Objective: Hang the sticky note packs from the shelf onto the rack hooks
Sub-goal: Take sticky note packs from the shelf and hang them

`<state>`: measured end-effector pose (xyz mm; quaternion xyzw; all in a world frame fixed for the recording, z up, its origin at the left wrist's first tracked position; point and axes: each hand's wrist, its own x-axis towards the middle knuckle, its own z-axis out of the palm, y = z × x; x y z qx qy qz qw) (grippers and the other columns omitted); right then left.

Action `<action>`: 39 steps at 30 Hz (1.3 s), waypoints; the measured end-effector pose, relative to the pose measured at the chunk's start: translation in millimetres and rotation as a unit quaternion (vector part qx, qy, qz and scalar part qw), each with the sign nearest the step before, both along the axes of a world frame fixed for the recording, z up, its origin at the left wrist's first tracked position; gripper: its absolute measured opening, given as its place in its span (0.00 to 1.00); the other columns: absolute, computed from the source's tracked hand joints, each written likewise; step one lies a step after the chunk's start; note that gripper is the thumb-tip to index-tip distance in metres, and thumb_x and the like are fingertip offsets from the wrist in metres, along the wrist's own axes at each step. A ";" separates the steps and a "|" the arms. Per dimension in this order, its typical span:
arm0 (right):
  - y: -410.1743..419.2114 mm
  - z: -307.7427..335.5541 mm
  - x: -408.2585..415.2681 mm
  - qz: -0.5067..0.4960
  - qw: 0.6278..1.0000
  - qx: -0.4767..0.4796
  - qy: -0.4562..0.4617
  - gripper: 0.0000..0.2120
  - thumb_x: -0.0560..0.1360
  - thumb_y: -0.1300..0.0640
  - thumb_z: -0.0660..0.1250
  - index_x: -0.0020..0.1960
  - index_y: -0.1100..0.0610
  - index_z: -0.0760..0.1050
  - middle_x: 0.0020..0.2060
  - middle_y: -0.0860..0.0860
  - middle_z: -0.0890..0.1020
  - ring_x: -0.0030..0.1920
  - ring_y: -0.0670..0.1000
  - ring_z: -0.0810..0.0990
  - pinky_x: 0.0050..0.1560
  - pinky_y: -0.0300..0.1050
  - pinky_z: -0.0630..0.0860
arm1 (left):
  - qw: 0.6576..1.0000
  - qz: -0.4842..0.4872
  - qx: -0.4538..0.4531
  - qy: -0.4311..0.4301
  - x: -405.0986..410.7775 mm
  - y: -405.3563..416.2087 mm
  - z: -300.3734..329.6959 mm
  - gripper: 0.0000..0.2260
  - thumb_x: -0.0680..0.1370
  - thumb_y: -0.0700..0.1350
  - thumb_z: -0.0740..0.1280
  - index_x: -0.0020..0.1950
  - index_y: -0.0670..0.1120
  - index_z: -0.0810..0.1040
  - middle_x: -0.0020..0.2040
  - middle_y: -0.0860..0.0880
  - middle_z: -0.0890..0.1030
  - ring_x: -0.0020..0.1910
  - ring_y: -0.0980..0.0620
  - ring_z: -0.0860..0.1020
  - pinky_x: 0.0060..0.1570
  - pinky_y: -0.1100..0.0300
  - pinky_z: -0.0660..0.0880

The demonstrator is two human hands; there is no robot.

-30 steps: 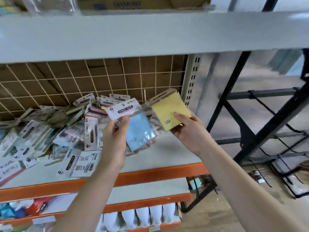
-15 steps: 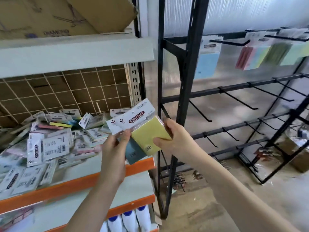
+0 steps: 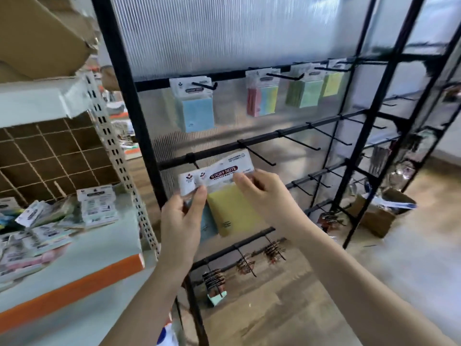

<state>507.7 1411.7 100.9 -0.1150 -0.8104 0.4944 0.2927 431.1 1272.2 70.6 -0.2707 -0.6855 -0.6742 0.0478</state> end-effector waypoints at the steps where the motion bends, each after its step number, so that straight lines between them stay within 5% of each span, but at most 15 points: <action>1: 10.3 3.3 6.3 -0.010 1.000 -0.003 0.005 0.13 0.79 0.51 0.63 0.38 0.56 0.73 0.24 0.41 0.71 0.25 0.41 0.64 0.26 0.34 0.60 | 1.000 -0.010 -0.008 0.009 5.8 11.5 3.0 0.19 0.73 0.61 0.64 0.32 0.48 0.69 0.23 0.58 0.70 0.23 0.61 0.68 0.26 0.70 0.64; 4: 37.7 10.2 22.7 -0.031 0.999 -0.018 0.019 0.04 0.78 0.56 0.64 0.48 0.57 0.76 0.36 0.47 0.81 0.31 0.42 0.73 0.31 0.35 0.67 | 0.999 -0.050 -0.010 -0.006 16.9 44.0 10.2 0.18 0.71 0.60 0.64 0.31 0.50 0.64 0.21 0.59 0.69 0.21 0.62 0.66 0.24 0.72 0.63; 7: 63.7 14.6 35.4 -0.052 0.997 -0.050 0.035 0.04 0.78 0.57 0.65 0.47 0.51 0.77 0.36 0.40 0.82 0.33 0.39 0.76 0.33 0.32 0.70 | 0.997 -0.074 -0.007 -0.012 18.5 75.7 16.6 0.17 0.70 0.60 0.65 0.30 0.51 0.65 0.22 0.59 0.69 0.22 0.61 0.66 0.26 0.69 0.65; 12: 112.5 21.0 41.4 -0.096 0.986 -0.101 0.091 0.04 0.78 0.60 0.65 0.47 0.53 0.77 0.45 0.57 0.83 0.41 0.52 0.79 0.41 0.52 0.76 | 0.991 -0.136 -0.011 -0.015 9.9 139.2 23.9 0.19 0.71 0.65 0.62 0.45 0.50 0.78 0.27 0.63 0.75 0.25 0.65 0.72 0.26 0.74 0.65; 16: 163.3 26.0 37.9 -0.130 0.979 -0.112 0.110 0.03 0.78 0.61 0.65 0.48 0.56 0.77 0.41 0.53 0.83 0.40 0.48 0.80 0.39 0.43 0.77 | 0.983 -0.177 0.011 -0.049 1.5 201.1 32.9 0.17 0.71 0.64 0.64 0.46 0.52 0.79 0.39 0.56 0.82 0.37 0.65 0.78 0.34 0.75 0.70; 23: 259.7 41.7 26.7 -0.200 0.966 -0.136 0.089 0.10 0.80 0.59 0.61 0.48 0.66 0.75 0.37 0.53 0.79 0.36 0.50 0.75 0.37 0.42 0.70 | 0.975 -0.204 0.014 -0.091 -26.1 311.9 44.9 0.16 0.68 0.65 0.64 0.41 0.54 0.78 0.34 0.64 0.79 0.36 0.69 0.75 0.40 0.62 0.67; 26: 298.3 44.6 21.9 -0.229 0.961 -0.125 0.091 0.10 0.79 0.59 0.61 0.43 0.64 0.75 0.36 0.53 0.77 0.35 0.49 0.72 0.35 0.42 0.67 | 0.969 -0.234 0.001 -0.074 -37.0 349.9 50.4 0.19 0.69 0.64 0.63 0.46 0.50 0.77 0.39 0.56 0.79 0.34 0.67 0.74 0.38 0.61 0.68; 30: 346.9 44.9 18.5 -0.291 0.939 -0.138 0.122 0.11 0.79 0.57 0.62 0.38 0.56 0.75 0.34 0.51 0.76 0.37 0.50 0.72 0.40 0.46 0.66 | 0.959 -0.277 -0.028 -0.045 -45.5 394.3 50.4 0.18 0.73 0.56 0.67 0.61 0.53 0.69 0.56 0.50 0.78 0.52 0.56 0.78 0.39 0.67 0.70; 32: 367.0 43.5 18.1 -0.310 0.931 -0.132 0.139 0.14 0.79 0.57 0.62 0.35 0.54 0.74 0.32 0.50 0.75 0.35 0.48 0.71 0.38 0.45 0.66 | 0.953 -0.301 -0.029 -0.019 -44.4 409.4 49.7 0.18 0.76 0.50 0.67 0.63 0.59 0.65 0.60 0.51 0.75 0.53 0.54 0.78 0.37 0.71 0.73; 34: 385.4 42.4 17.8 -0.317 0.930 -0.113 0.149 0.13 0.79 0.57 0.62 0.36 0.59 0.73 0.33 0.51 0.76 0.35 0.49 0.71 0.39 0.45 0.66 | 0.948 -0.315 -0.032 0.024 -43.2 421.4 50.3 0.18 0.78 0.47 0.65 0.61 0.64 0.64 0.60 0.57 0.73 0.53 0.58 0.77 0.37 0.74 0.73; 39: 426.9 44.1 14.8 -0.304 0.929 -0.089 0.192 0.13 0.78 0.52 0.63 0.39 0.60 0.73 0.34 0.51 0.78 0.34 0.49 0.74 0.37 0.44 0.69 | 0.945 -0.297 -0.061 0.119 -46.0 458.0 59.9 0.07 0.79 0.43 0.64 0.52 0.56 0.76 0.49 0.66 0.78 0.48 0.67 0.77 0.42 0.76 0.70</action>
